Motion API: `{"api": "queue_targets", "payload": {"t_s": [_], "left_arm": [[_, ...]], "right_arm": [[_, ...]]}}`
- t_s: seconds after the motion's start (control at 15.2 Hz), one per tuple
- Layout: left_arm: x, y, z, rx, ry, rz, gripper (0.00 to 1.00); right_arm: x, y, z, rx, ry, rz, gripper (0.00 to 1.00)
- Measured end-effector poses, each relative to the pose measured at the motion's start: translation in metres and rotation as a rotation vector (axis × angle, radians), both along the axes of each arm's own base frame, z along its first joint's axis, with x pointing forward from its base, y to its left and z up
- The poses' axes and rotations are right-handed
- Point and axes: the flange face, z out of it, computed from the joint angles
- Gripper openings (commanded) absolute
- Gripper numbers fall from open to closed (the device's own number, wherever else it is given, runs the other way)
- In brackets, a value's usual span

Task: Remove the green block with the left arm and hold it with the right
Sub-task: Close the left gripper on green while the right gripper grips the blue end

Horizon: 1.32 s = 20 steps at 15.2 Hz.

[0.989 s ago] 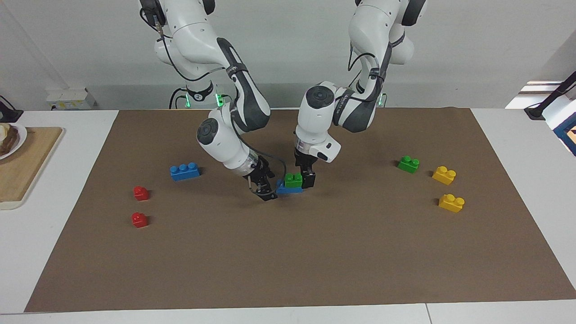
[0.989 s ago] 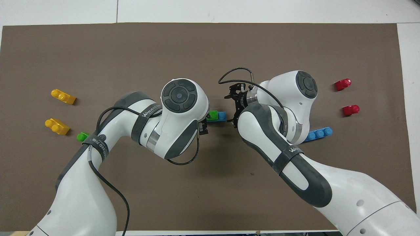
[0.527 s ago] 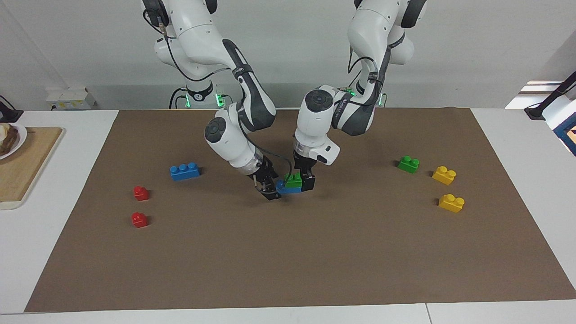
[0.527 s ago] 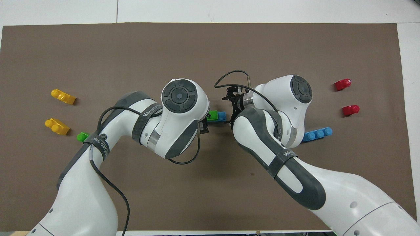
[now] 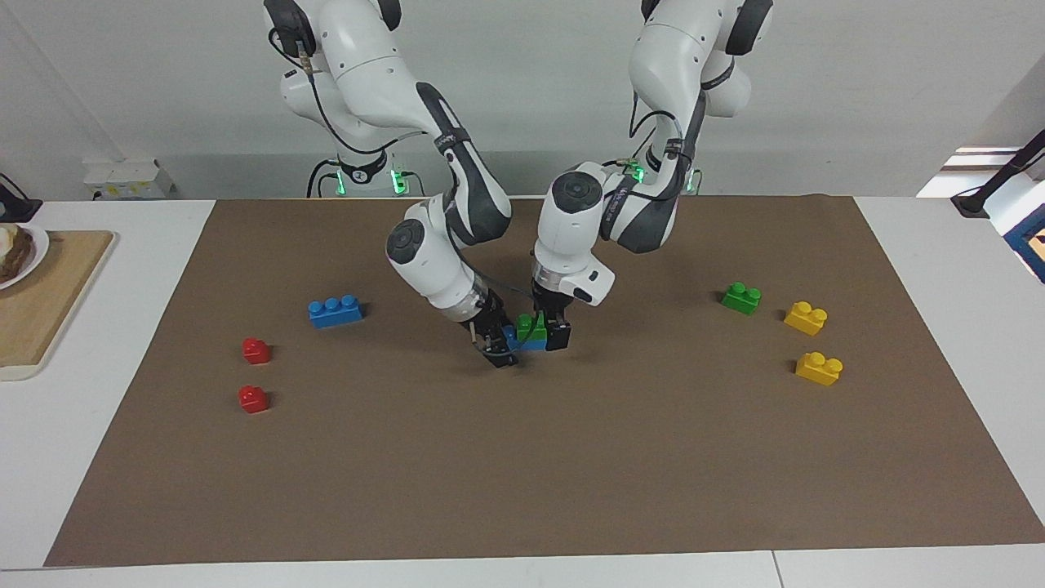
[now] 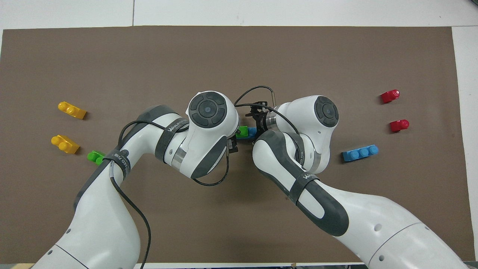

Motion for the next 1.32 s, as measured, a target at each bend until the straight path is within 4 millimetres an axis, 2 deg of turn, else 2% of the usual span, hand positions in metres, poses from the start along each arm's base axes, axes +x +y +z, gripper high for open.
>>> {"api": "queue_targets", "payload": {"t_s": [0.07, 0.2, 0.26, 0.59, 0.73, 0.79, 0.99, 1.12, 1.19, 1.32], "left_arm": [[-0.0008, -0.0008, -0.0008, 0.001, 0.001, -0.001, 1.0], [-0.0025, -0.003, -0.0017, 0.001, 0.003, -0.002, 1.0], [-0.0033, -0.004, -0.0018, 0.001, 0.003, -0.002, 1.0], [-0.0038, -0.0046, -0.0028, 0.002, 0.005, 0.004, 1.0], [-0.0038, -0.0044, -0.0042, 0.003, 0.006, 0.005, 1.0], [-0.0037, -0.0043, -0.0049, 0.003, 0.006, 0.005, 1.0], [-0.0035, -0.0041, -0.0057, 0.003, 0.006, 0.007, 1.0], [-0.0035, -0.004, -0.0062, 0.001, 0.004, 0.009, 0.67], [-0.0033, -0.0037, -0.0063, 0.001, 0.003, 0.011, 0.54], [-0.0025, -0.0028, -0.0065, 0.0, 0.001, 0.013, 0.05]], "right_arm": [[0.0002, 0.0, 0.0, 0.0, -0.002, -0.001, 0.75], [0.0005, -0.0005, 0.0001, 0.0, -0.003, -0.003, 0.5], [0.0006, -0.0006, 0.0001, 0.0, -0.003, -0.003, 0.43], [0.0008, -0.0034, -0.0017, -0.002, 0.0, -0.007, 0.38], [0.0006, -0.0046, -0.0029, -0.004, 0.0, -0.009, 0.21], [0.0004, -0.0048, -0.0032, -0.005, 0.0, -0.01, 0.0], [0.0003, -0.0046, -0.0033, -0.005, 0.0, -0.01, 0.0], [0.0002, -0.0046, -0.0034, -0.005, -0.001, -0.01, 0.0], [0.0001, -0.0045, -0.0034, -0.005, -0.003, -0.011, 0.0], [0.0001, -0.0039, -0.0033, -0.006, -0.018, -0.017, 0.0]]}}
